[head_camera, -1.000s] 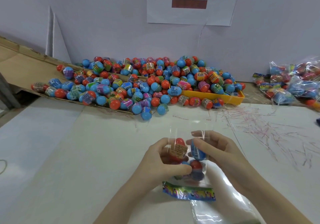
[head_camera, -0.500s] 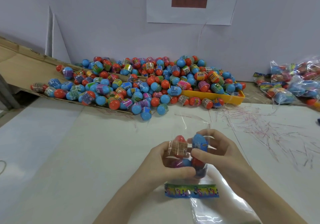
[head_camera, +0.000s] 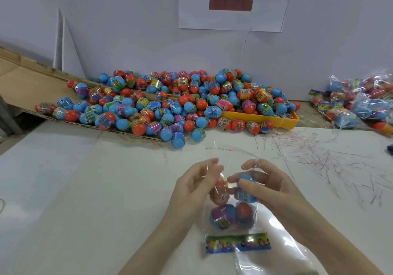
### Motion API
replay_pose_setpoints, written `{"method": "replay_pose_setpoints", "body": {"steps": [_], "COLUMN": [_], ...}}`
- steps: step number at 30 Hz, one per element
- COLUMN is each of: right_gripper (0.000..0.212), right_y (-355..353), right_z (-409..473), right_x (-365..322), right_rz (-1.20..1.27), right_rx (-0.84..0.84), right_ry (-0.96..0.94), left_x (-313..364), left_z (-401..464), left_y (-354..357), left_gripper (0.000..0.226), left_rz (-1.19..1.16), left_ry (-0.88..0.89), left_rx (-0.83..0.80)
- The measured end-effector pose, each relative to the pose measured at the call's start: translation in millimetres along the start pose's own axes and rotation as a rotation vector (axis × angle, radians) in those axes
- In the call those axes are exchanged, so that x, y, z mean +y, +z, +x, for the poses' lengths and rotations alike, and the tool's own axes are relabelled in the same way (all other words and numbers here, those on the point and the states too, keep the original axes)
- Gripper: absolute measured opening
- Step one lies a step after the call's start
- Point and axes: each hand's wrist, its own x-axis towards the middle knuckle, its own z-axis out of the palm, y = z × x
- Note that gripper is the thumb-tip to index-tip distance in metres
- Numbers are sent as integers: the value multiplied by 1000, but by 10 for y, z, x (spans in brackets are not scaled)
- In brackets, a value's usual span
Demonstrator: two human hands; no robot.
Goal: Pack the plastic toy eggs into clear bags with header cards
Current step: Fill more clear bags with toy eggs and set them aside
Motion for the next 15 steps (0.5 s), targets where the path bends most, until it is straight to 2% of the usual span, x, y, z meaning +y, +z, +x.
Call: {"method": "replay_pose_setpoints", "body": {"steps": [4, 6, 8, 9, 11, 13, 15], "right_gripper": [48, 55, 58, 56, 41, 24, 18], "right_y": [43, 67, 99, 117, 171, 219, 283], "right_z": [-39, -40, -18, -5, 32, 84, 142], "right_x": [-12, -29, -54, -79, -154, -195, -182], "right_rz": [-21, -108, -286, -385, -635, -934, -1180], "right_rx": [-15, 11, 125, 224, 384, 414, 408], "right_ry": [32, 43, -11, -94, -382, -713, -901], "left_x": [-7, -13, -17, -19, -19, -15, 0], "left_z": [26, 27, 25, 24, 20, 13, 6], "left_y": [-19, -28, -33, -34, -32, -24, -13], "left_gripper": [15, 15, 17, 17, 17, 17, 18], "left_rz": [-41, -26, -20, -18, -17, -29, -26], "left_ry": [24, 25, 28, 34, 47, 67, 100], "left_rx": [101, 112, 110, 111, 116, 118, 122]}}
